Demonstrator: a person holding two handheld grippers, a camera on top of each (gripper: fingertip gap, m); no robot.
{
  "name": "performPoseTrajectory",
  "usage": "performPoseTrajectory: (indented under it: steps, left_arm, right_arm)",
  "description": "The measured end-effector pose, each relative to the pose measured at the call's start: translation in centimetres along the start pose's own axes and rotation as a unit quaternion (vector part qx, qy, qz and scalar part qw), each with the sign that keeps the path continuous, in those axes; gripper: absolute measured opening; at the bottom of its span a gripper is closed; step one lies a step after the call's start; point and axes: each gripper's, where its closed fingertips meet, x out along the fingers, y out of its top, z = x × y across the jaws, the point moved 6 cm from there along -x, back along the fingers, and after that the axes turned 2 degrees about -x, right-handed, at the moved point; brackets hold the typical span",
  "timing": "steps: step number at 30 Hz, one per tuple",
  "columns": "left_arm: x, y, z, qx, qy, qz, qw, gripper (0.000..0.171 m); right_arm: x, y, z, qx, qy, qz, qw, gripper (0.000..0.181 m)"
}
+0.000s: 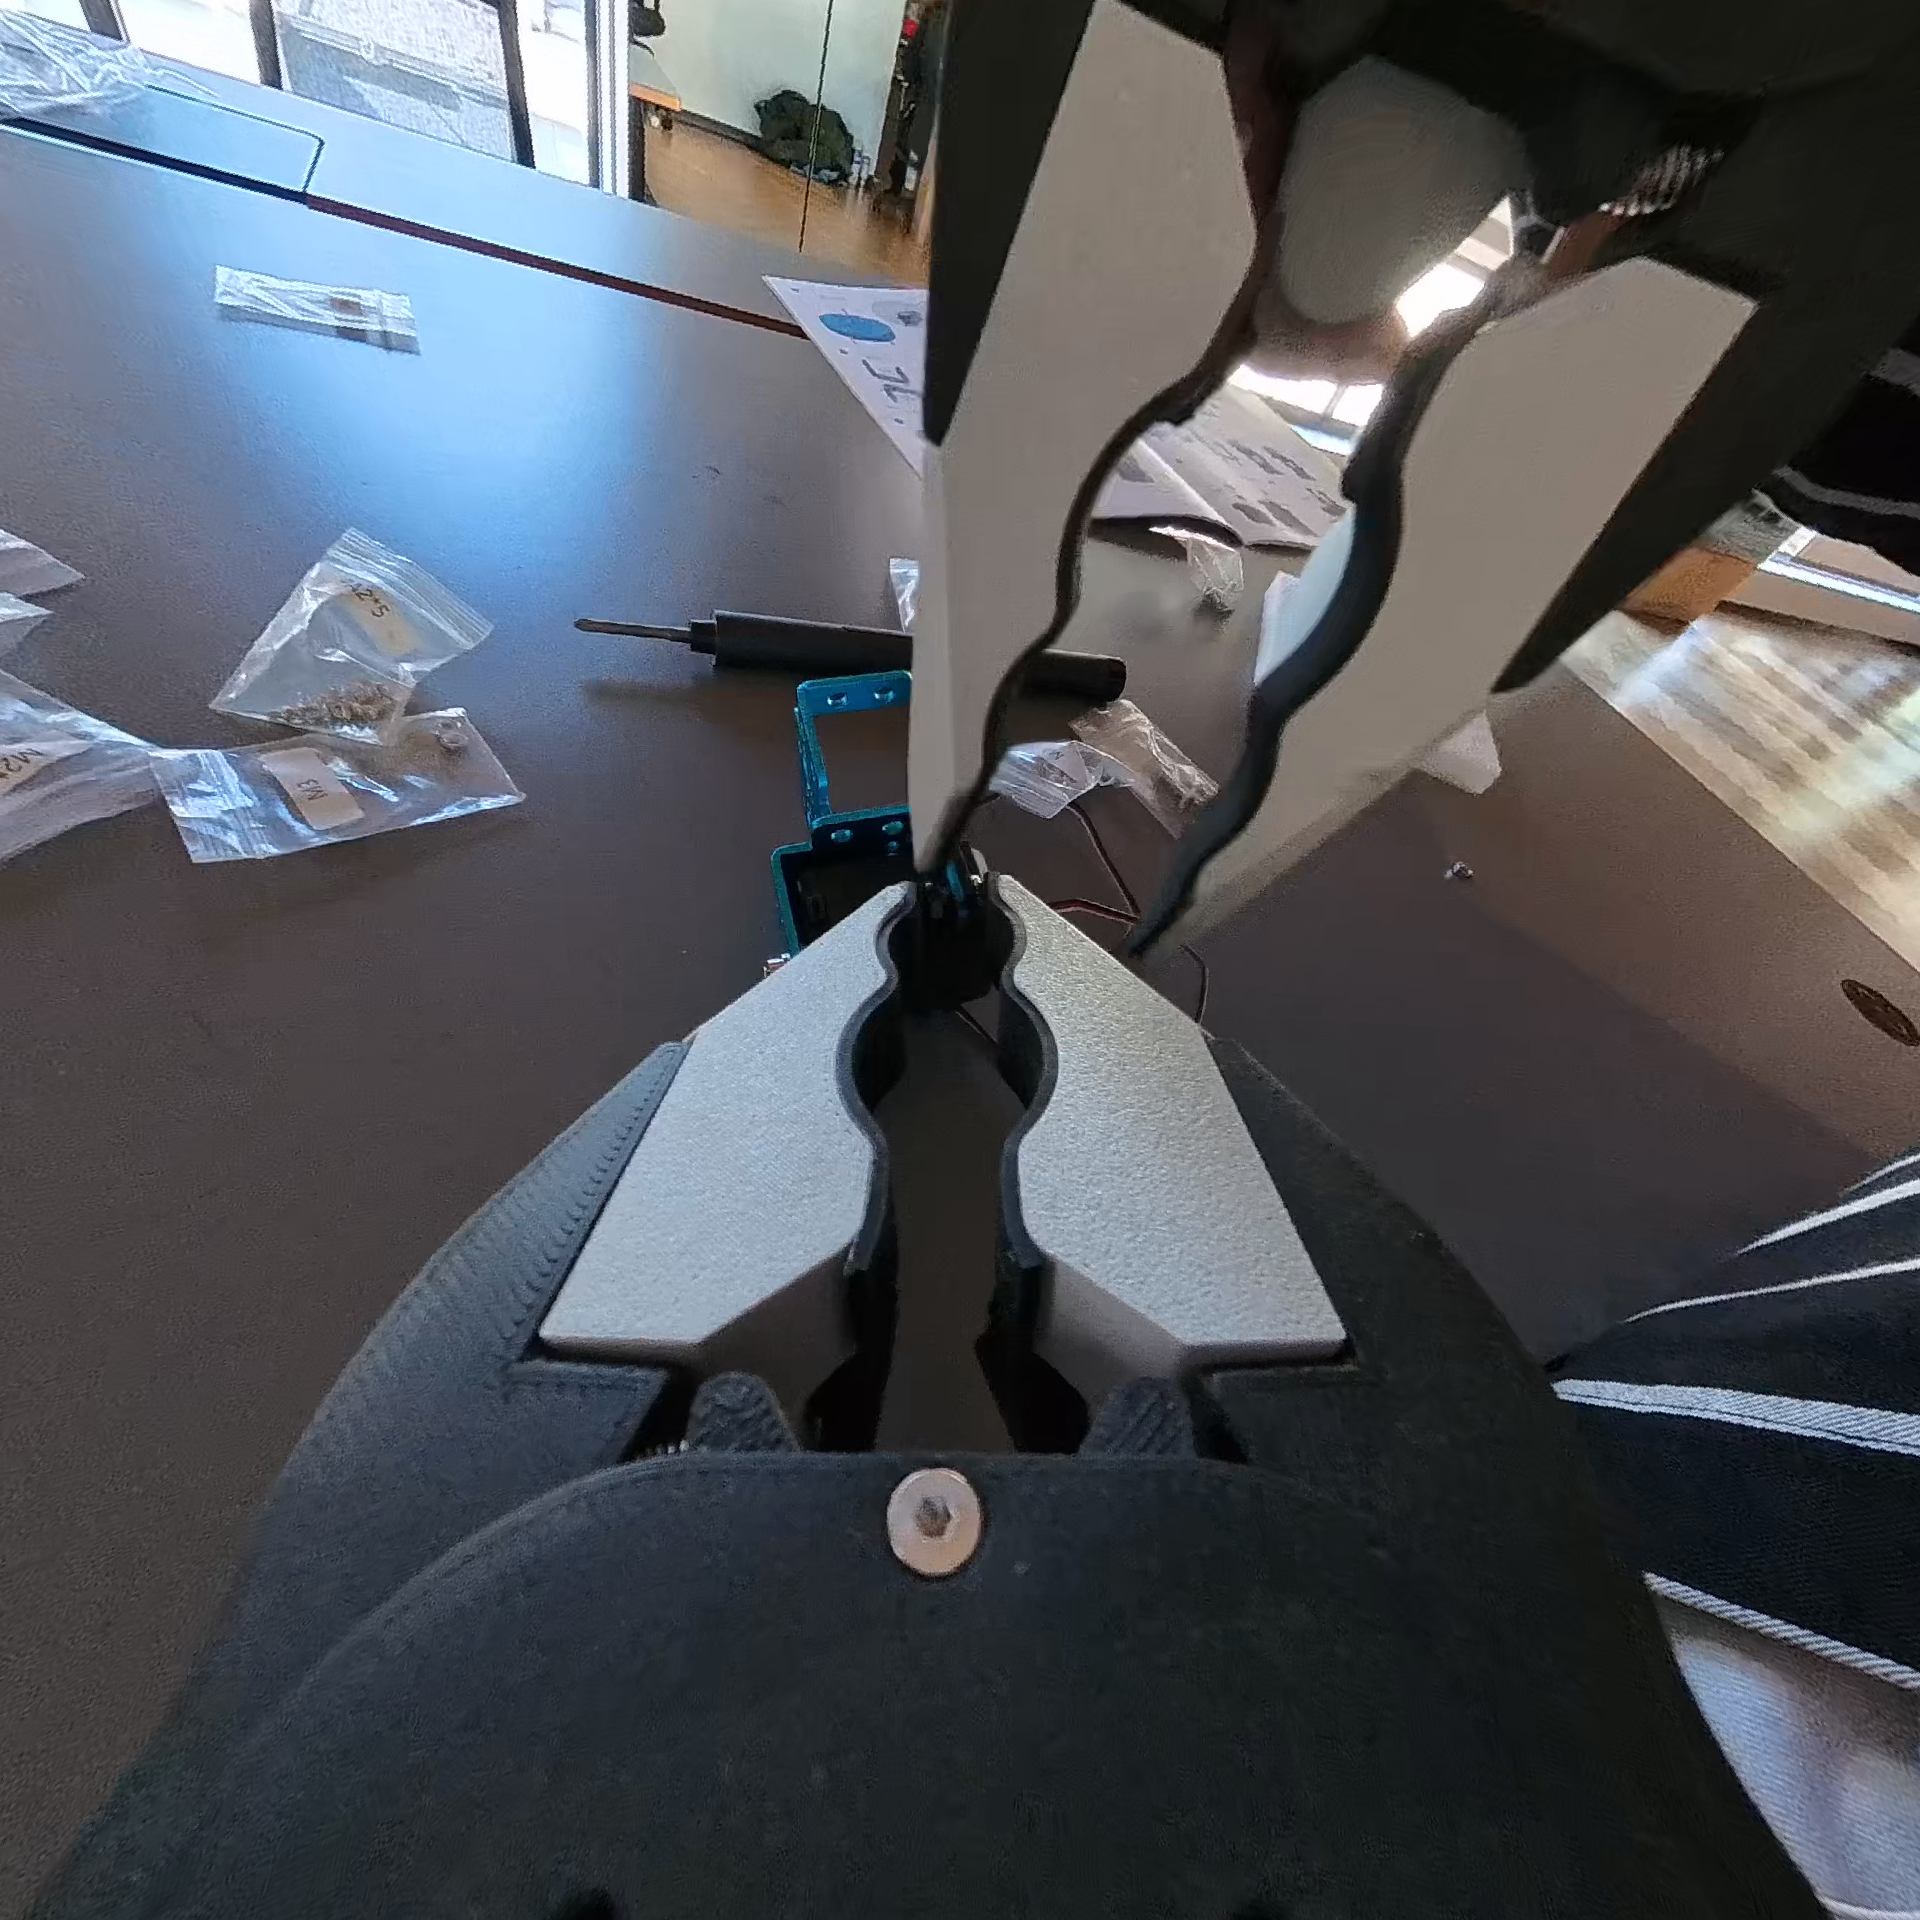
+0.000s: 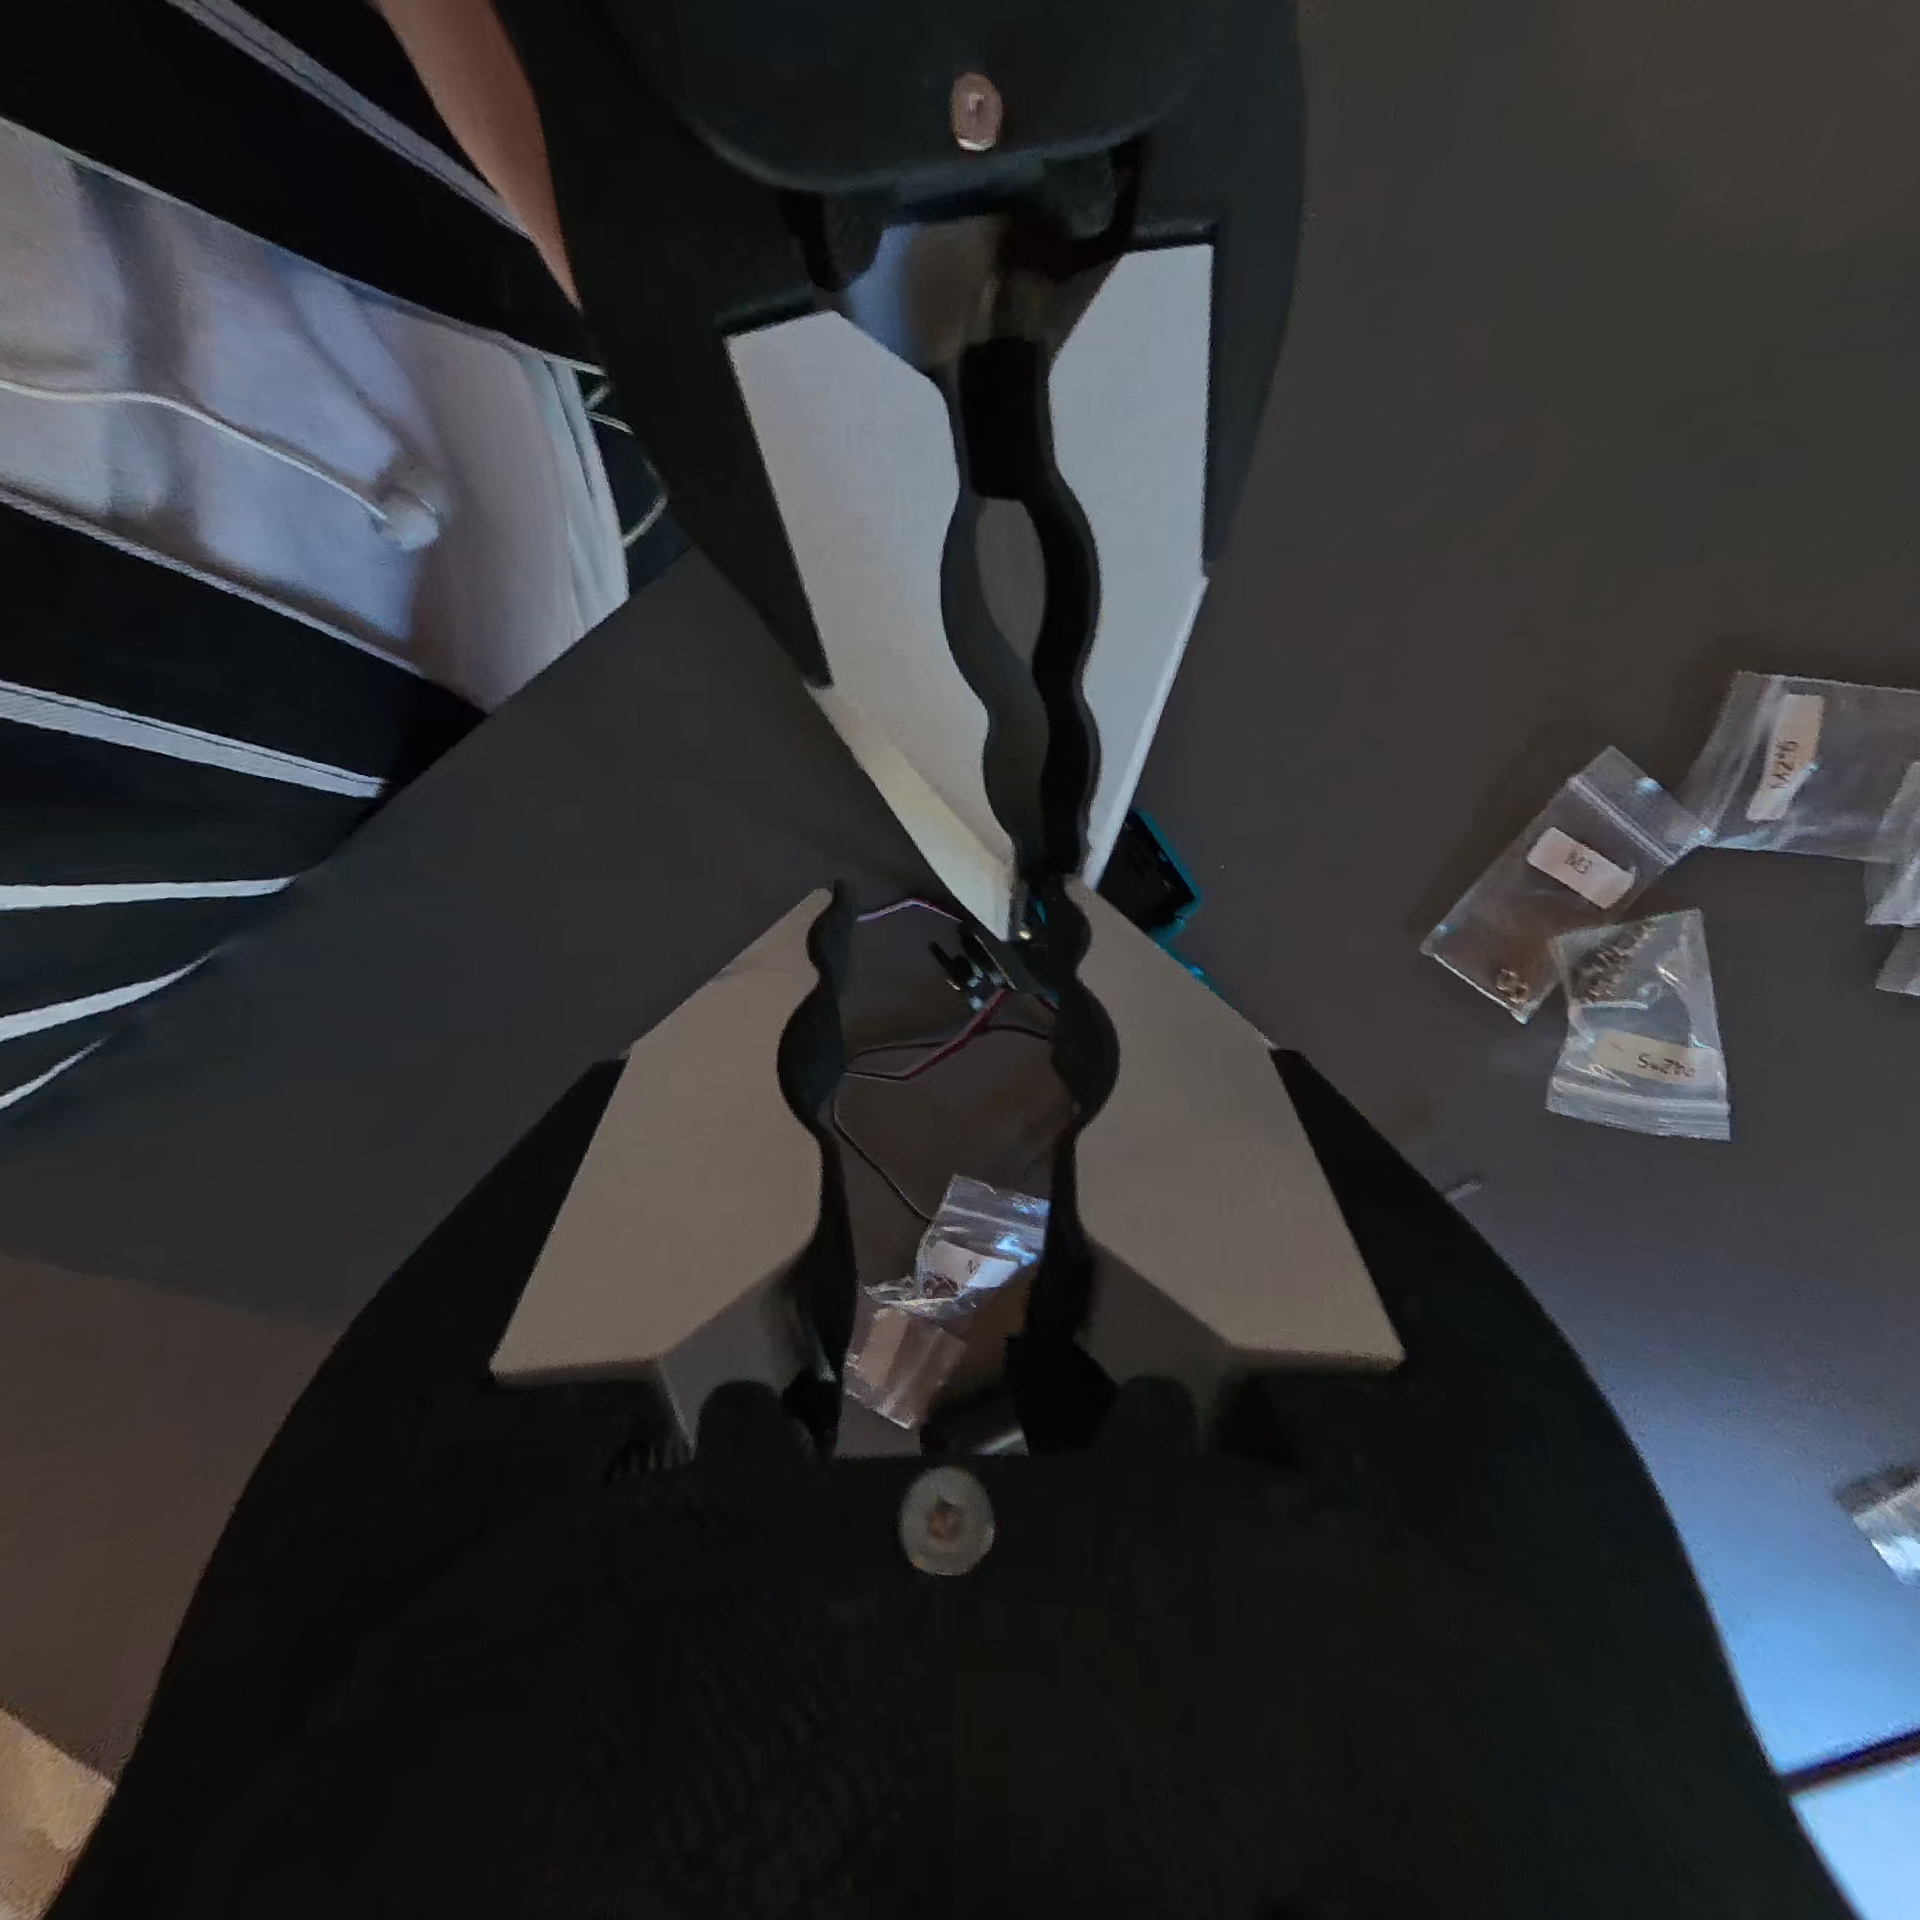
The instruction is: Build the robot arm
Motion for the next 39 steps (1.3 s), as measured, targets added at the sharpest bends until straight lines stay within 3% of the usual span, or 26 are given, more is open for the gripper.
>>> performPoseTrajectory:
  steps: [8,18,39]
  left_arm:
    - [0.06,0.00,-0.01,-0.001,-0.003,0.000,1.000,0.009]
    - [0.06,0.02,-0.05,-0.002,-0.003,0.002,1.000,0.009]
    - [0.01,-0.03,-0.15,-0.010,-0.015,0.007,1.000,0.009]
  right_arm:
    - [0.42,-0.57,-0.04,-0.028,-0.011,-0.038,0.999,0.038]
    - [0.02,-0.33,0.01,-0.026,-0.005,-0.018,0.999,0.033]
    - [-0.07,-0.52,0.05,-0.070,0.003,-0.054,0.996,0.031]
